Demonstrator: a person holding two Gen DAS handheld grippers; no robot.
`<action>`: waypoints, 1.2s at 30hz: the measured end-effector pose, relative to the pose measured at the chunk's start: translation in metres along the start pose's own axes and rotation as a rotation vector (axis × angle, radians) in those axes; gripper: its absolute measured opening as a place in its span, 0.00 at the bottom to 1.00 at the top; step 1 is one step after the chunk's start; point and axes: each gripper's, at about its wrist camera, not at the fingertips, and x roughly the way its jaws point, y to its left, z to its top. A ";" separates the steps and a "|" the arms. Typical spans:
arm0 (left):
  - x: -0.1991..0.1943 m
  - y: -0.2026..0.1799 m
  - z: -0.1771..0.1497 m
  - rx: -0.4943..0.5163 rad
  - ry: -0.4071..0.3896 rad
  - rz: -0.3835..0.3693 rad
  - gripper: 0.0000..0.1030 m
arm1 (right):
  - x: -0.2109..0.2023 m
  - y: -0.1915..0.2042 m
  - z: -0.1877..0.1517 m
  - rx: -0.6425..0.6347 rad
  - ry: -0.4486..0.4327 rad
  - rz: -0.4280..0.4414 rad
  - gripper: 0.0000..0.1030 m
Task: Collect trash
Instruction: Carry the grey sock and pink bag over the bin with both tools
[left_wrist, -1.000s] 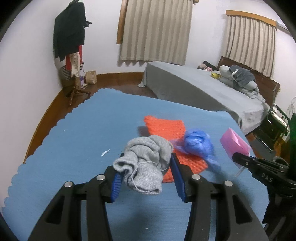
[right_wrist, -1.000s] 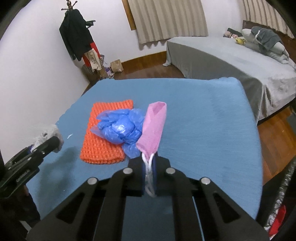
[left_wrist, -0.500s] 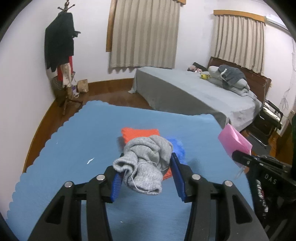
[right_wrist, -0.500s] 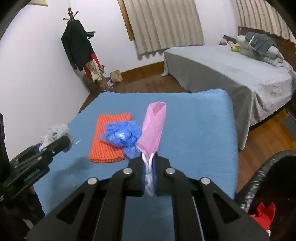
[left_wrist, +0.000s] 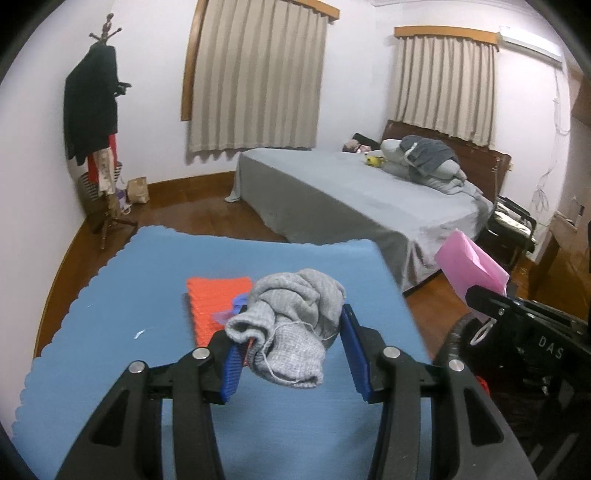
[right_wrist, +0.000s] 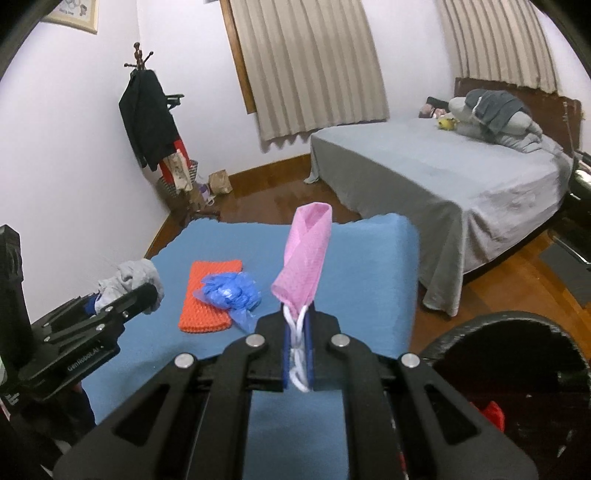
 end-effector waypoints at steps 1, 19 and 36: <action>-0.001 -0.004 0.001 0.004 -0.001 -0.005 0.46 | -0.004 -0.003 0.000 0.001 -0.005 -0.004 0.05; -0.034 -0.080 0.013 0.089 -0.035 -0.131 0.47 | -0.087 -0.040 -0.005 0.007 -0.100 -0.092 0.05; -0.055 -0.156 0.010 0.173 -0.054 -0.258 0.47 | -0.139 -0.092 -0.025 0.041 -0.125 -0.203 0.05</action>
